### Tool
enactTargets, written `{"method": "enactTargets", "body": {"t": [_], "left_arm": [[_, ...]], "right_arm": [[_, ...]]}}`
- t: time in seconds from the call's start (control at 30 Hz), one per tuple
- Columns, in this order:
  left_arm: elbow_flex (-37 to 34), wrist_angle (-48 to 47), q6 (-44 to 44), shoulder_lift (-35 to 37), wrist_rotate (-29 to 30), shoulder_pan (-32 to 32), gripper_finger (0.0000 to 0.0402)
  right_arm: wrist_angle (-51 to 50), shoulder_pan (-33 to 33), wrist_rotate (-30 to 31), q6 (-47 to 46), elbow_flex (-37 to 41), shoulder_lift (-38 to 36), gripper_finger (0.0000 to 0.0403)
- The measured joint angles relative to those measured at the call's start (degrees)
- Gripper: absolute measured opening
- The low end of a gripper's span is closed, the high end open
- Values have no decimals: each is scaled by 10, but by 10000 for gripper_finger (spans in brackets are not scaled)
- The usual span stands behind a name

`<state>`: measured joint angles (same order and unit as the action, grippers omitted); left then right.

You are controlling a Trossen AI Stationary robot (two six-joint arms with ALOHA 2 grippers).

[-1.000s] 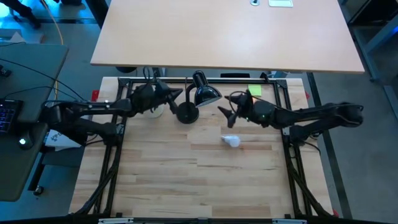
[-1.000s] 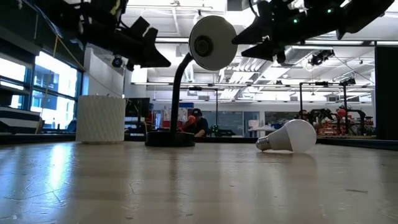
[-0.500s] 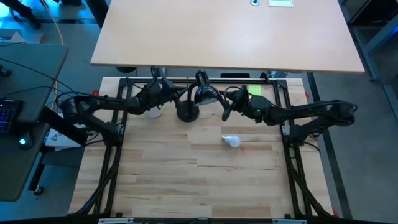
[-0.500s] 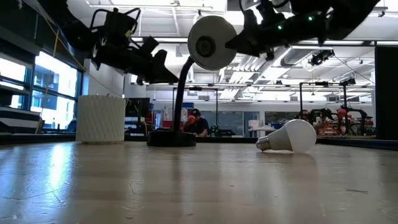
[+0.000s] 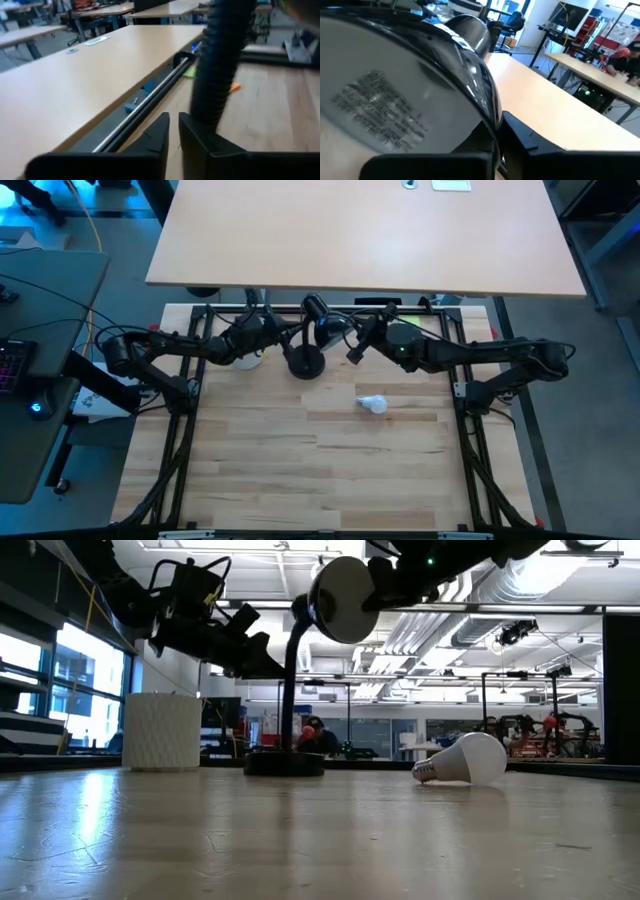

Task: Screw lightbulb
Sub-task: Prepare the desk lamp

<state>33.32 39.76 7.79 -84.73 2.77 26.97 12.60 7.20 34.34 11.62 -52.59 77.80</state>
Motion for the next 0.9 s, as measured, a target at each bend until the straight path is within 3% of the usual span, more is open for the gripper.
{"method": "enactTargets", "body": {"t": [0.23,0.33,0.5,0.7,0.9], "left_arm": [[0,-69,11,79,-13,-1,141],[0,-109,34,125,-53,0,164],[0,-158,68,197,-120,-1,175],[0,-158,23,221,-180,0,175],[0,-159,18,180,-131,-2,175]], "right_arm": [[-25,-3,-14,-16,1,1,3],[-29,-3,-14,-25,2,1,3],[-30,-3,-24,-24,2,2,3],[-30,-3,-32,-26,3,2,3],[-24,-2,-32,-19,3,2,3]]}}
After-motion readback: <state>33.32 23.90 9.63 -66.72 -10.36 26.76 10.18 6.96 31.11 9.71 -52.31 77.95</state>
